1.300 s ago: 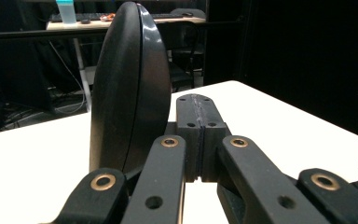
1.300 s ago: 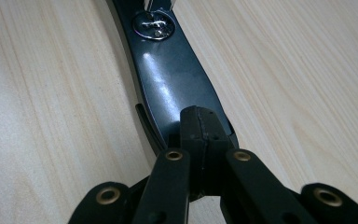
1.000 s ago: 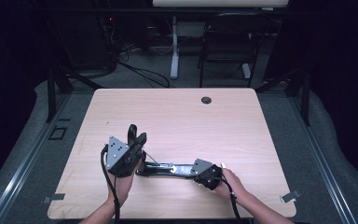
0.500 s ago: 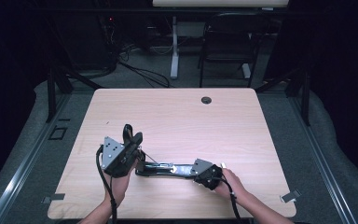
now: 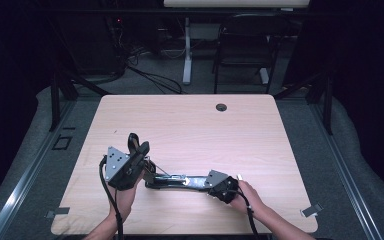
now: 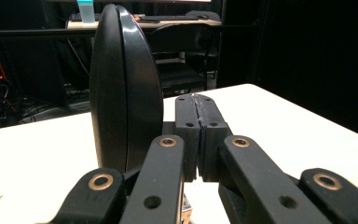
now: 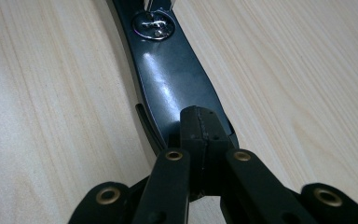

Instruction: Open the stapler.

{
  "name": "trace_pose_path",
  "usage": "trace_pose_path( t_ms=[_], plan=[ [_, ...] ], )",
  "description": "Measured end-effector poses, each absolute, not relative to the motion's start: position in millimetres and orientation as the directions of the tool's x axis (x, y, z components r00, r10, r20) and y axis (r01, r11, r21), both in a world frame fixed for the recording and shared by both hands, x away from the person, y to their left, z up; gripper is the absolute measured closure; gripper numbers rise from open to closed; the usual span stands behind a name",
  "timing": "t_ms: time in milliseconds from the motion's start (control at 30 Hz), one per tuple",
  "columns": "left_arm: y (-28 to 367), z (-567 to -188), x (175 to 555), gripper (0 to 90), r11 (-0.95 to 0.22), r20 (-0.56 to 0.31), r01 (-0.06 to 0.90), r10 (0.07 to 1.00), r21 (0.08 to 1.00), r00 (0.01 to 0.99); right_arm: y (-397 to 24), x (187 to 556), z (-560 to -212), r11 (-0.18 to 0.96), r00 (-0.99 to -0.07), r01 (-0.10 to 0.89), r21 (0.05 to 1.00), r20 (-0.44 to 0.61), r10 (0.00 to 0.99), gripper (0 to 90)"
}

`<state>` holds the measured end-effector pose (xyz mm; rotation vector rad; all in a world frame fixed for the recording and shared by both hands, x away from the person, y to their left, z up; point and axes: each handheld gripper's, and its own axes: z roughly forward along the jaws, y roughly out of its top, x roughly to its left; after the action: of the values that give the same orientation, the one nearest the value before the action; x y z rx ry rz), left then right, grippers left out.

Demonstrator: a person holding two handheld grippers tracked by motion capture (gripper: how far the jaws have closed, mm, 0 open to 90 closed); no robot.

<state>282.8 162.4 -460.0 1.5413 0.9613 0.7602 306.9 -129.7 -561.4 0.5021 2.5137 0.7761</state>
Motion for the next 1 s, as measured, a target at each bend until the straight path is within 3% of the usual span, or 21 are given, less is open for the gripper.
trace_pose_path(
  t_ms=[833,1000],
  plan=[
    [174.7,-461.1,282.2,88.7,-0.043,-0.04,0.185,0.905,0.982,0.423,-129.6,306.5,-561.3,0.775,-0.827,0.207,0.598,-0.316,0.465,90.0],
    [196.1,-465.4,289.3,87.0,0.025,-0.109,0.235,0.93,0.972,0.35,-129.7,306.4,-561.3,0.775,-0.827,0.207,0.597,-0.317,0.464,90.0]
  ],
)
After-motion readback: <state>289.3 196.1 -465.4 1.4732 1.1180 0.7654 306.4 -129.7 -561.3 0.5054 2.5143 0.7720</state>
